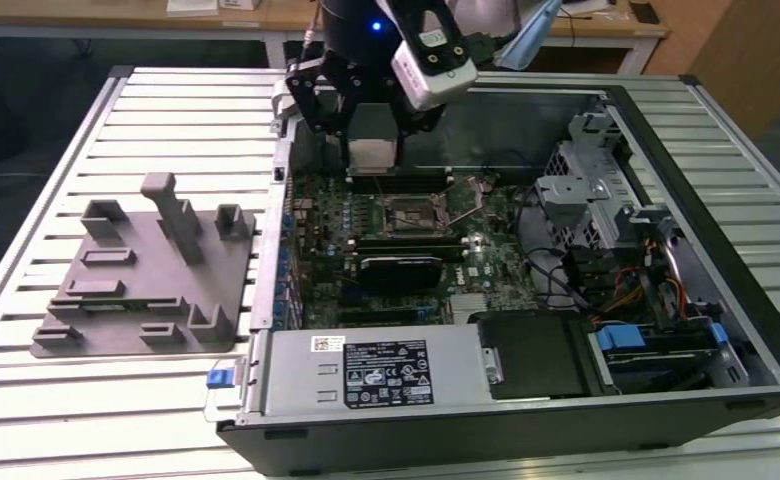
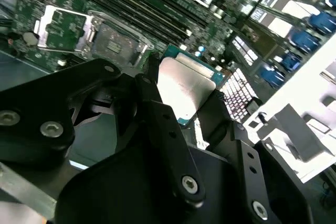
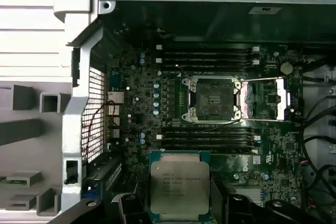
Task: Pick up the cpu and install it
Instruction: 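Pick up the cpu and move it towards the insertion slot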
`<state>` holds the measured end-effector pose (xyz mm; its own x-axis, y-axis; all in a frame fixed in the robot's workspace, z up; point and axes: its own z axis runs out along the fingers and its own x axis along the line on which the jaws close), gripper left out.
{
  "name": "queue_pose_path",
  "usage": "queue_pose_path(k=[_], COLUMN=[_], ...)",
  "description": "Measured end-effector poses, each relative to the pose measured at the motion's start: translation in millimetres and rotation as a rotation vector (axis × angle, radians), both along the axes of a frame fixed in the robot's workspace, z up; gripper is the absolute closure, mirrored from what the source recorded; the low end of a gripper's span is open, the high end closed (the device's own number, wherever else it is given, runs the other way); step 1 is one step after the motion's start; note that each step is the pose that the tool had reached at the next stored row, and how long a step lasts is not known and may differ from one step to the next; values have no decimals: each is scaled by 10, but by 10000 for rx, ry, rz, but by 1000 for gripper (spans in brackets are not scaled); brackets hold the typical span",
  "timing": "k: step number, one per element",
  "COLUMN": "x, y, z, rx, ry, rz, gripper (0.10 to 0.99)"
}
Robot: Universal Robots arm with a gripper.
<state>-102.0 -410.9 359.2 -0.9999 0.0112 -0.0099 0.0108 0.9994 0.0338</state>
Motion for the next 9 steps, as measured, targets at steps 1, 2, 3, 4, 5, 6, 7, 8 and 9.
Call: queue_pose_path(k=[1, 2, 3, 4, 5, 6, 7, 8, 9], x=[33, 63, 91, 121, 151, 179, 208, 235, 261], y=[0, 0, 0, 0, 0, 0, 0, 0, 0], z=[0, 0, 0, 0, 0, 0, 1, 0, 0], rx=[1, 0, 0, 0, 0, 0, -1, 0, 0], ry=[0, 0, 0, 0, 0, 0, 1, 0, 0], rz=[1, 1, 0, -1, 0, 1, 1, 0, -1], gripper=[545, 545, 545, 545, 545, 545, 545, 545, 545])
